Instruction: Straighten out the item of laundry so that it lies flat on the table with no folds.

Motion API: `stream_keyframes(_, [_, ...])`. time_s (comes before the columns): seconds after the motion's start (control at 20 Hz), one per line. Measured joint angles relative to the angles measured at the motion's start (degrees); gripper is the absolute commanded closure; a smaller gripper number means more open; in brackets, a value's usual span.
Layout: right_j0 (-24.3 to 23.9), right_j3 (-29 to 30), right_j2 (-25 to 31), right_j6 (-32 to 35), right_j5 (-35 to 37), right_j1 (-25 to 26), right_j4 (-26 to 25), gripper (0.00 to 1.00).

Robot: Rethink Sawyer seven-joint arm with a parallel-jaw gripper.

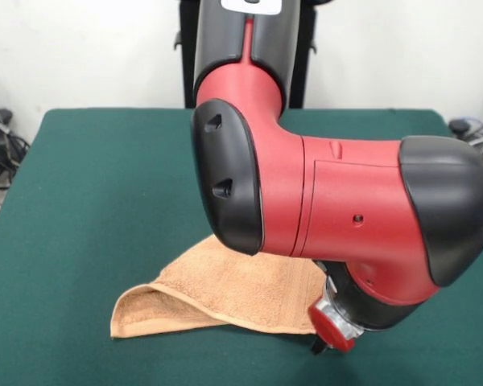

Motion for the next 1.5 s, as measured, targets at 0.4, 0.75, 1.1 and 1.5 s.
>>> stream_keyframes(0.4, [-0.08,1.43,-0.03,0.00,-0.01,0.73,1.80,0.00])
stream_keyframes(0.75, [-0.28,2.29,-0.25,0.00,-0.02,0.88,2.28,0.00])
stream_keyframes(1.1, [-0.34,2.37,-0.29,0.00,-0.02,0.87,2.41,0.00])
stream_keyframes(1.5, [-0.34,2.39,-0.29,0.00,0.00,1.02,2.39,1.00])
